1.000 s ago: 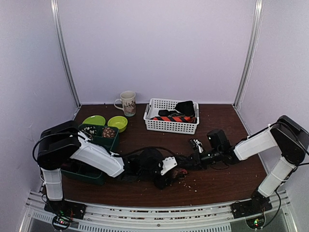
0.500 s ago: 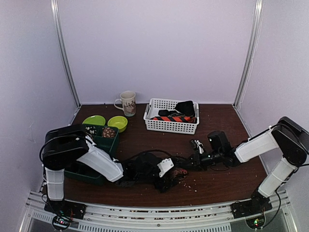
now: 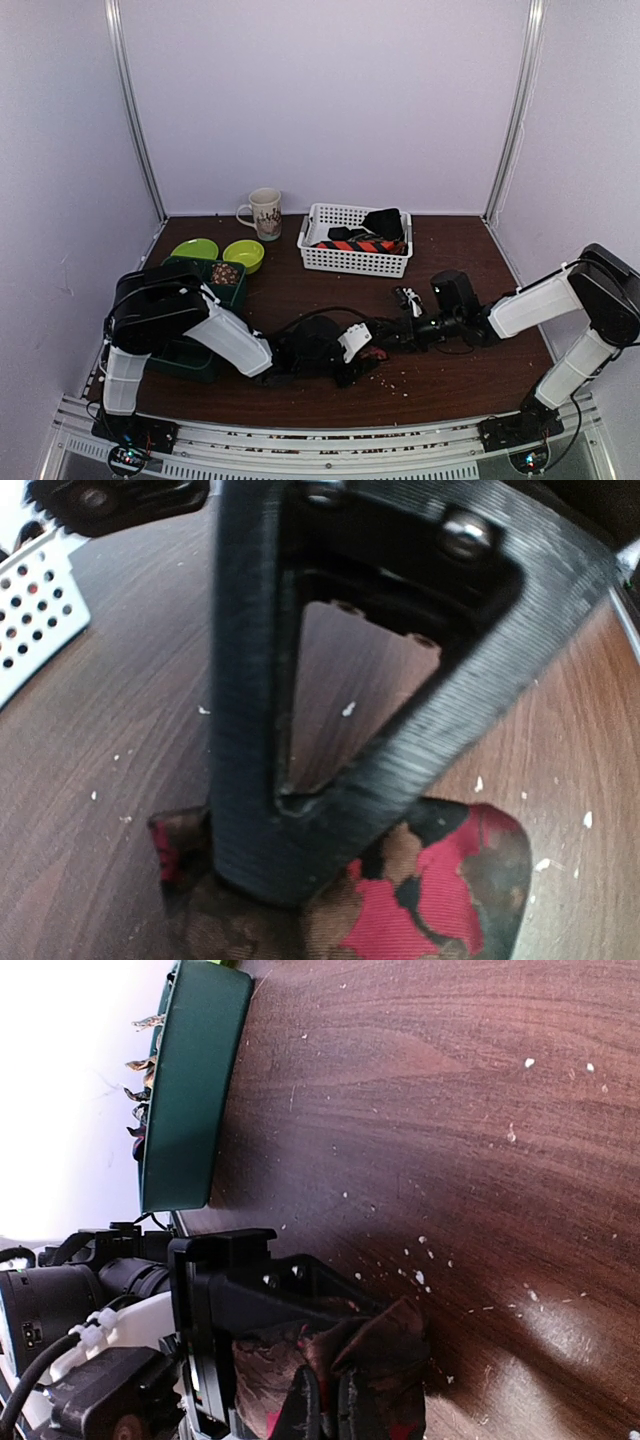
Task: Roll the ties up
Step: Pick up the tie from the center of the board.
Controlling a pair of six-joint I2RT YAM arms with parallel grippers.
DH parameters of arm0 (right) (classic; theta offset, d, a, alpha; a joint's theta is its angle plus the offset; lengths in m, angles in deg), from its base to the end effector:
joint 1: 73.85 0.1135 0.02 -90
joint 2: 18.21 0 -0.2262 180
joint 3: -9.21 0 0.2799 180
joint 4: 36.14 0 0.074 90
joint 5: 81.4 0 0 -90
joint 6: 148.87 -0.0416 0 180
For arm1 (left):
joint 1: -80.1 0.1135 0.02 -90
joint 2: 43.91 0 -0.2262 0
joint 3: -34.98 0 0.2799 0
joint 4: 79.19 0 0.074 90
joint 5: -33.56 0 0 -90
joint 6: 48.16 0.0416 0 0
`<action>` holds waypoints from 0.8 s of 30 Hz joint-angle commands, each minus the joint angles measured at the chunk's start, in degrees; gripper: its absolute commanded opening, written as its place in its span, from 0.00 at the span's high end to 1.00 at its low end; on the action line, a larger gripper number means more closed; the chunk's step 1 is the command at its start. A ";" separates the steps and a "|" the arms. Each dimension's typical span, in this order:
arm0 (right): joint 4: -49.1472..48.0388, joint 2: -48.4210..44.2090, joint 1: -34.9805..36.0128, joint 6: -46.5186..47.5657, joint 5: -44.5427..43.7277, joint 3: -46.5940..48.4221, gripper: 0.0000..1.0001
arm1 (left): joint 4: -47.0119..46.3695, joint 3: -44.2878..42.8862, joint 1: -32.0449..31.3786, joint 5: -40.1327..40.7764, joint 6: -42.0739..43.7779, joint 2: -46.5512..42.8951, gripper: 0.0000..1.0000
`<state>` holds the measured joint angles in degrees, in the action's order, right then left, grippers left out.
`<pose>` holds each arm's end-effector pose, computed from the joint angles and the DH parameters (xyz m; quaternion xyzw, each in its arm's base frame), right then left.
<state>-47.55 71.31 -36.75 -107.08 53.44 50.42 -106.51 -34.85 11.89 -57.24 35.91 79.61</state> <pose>0.2112 0.1965 0.0685 -0.0896 0.8395 0.5309 0.0727 0.1532 -0.3848 0.0252 0.4426 0.7254 -0.3225 0.4170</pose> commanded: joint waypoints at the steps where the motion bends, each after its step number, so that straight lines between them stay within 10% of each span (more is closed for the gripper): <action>1: -0.30 -1.18 0.52 0.43 -0.49 0.52 1.00 | -2.77 0.25 0.09 -1.64 0.77 -1.51 0.77; 4: 0.10 -1.34 0.47 0.72 -0.71 0.64 1.00 | -1.98 1.56 0.09 -0.78 0.74 -3.32 0.72; 9: 0.60 -1.66 0.30 0.90 -0.96 0.91 1.00 | -0.55 5.70 0.09 3.75 -1.62 -8.42 0.04; 24: -0.55 -6.24 -2.31 -2.00 -1.30 3.11 1.00 | 1.94 17.88 3.47 13.61 -15.02 -28.42 0.02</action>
<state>-46.74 67.13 -38.26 -108.02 52.72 51.82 -105.97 -16.07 12.66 -44.80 27.73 55.44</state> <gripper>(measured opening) 0.038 0.978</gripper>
